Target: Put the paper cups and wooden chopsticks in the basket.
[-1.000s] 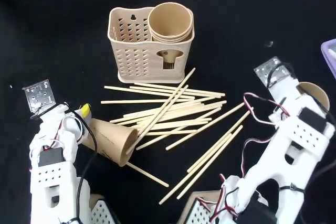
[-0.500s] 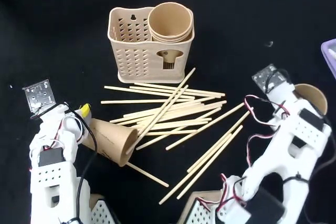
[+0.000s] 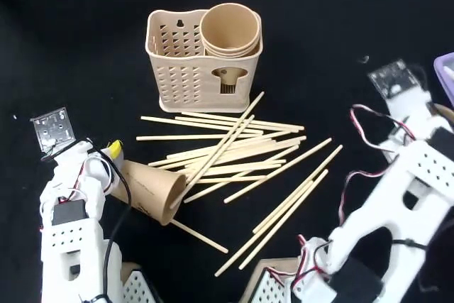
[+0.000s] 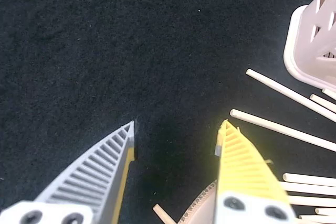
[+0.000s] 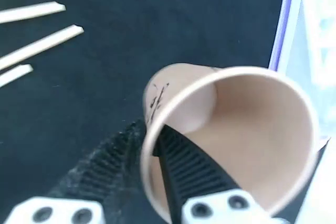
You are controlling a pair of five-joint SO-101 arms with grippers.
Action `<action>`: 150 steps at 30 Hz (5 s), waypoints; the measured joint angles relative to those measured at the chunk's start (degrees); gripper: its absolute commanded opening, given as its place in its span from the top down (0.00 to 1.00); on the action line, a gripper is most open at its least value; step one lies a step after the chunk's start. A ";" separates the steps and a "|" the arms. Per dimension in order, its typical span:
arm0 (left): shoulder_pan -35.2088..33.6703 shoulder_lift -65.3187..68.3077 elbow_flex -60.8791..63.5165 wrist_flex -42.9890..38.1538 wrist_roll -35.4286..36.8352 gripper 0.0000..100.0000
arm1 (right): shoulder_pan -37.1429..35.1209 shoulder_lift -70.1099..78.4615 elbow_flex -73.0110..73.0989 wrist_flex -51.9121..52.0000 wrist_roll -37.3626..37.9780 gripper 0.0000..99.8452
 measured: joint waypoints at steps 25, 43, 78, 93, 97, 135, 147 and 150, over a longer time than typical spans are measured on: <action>0.00 0.00 0.00 0.00 0.00 0.75 | -53.71 21.89 -66.55 23.56 -32.79 0.99; 0.00 0.00 0.00 0.00 0.00 0.75 | -57.58 47.38 -88.18 27.78 -28.04 0.99; 0.00 0.00 0.00 0.00 0.00 0.75 | -59.87 44.92 -89.41 28.04 -33.32 0.77; -2.11 0.00 0.00 0.00 0.00 0.75 | -82.73 0.18 -22.15 23.30 -29.19 0.77; -3.69 0.00 0.00 0.00 0.00 0.75 | -84.48 -11.60 1.41 12.66 -26.11 0.77; -4.22 0.00 0.00 0.00 0.00 0.75 | -92.31 -21.10 44.66 -35.25 -31.91 0.98; -4.31 0.00 0.00 0.00 0.00 0.75 | -85.71 -21.27 27.69 -17.76 -35.69 0.99; -4.31 0.00 0.00 0.00 0.00 0.75 | -80.00 -21.27 19.08 -10.81 -35.69 0.99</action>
